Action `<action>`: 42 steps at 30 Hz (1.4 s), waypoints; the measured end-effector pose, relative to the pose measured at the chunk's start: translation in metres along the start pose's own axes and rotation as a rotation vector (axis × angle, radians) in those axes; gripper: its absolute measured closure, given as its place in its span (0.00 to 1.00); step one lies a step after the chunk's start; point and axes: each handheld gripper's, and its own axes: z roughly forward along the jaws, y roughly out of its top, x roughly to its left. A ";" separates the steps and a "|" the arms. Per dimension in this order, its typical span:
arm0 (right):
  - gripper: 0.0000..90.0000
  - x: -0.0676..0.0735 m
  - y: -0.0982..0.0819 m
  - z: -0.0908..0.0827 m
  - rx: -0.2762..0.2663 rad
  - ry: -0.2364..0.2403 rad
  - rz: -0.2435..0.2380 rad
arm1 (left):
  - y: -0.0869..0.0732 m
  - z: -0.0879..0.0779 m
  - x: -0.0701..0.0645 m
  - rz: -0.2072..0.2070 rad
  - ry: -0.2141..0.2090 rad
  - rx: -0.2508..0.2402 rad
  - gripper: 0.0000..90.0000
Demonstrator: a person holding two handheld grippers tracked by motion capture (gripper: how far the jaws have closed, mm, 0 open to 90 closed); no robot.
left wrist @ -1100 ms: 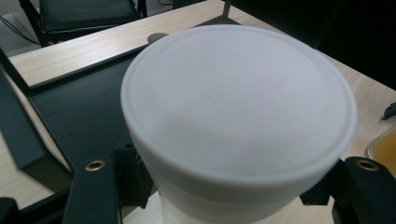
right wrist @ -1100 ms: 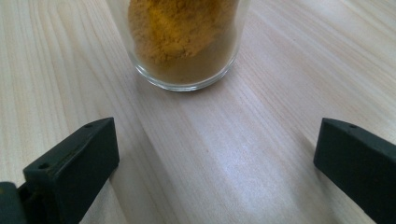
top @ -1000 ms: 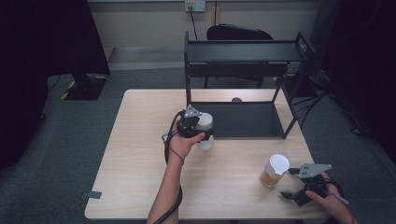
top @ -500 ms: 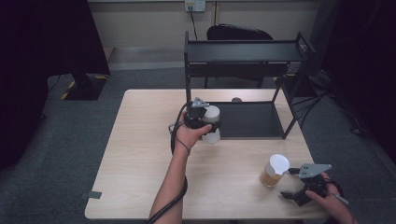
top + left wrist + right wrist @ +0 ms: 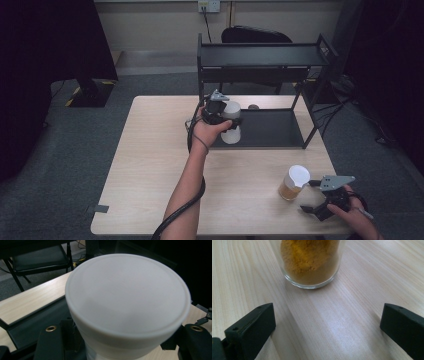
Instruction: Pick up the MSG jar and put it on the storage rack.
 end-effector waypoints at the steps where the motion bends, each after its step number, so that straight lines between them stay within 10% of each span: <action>1: 0.00 0.000 0.000 0.000 0.000 0.000 0.000 | 0.003 0.000 0.000 -0.001 -0.001 0.001 0.39; 42: 0.00 0.000 0.000 0.000 0.000 0.000 -0.001 | 0.101 -0.034 -0.011 0.049 0.000 -0.052 0.39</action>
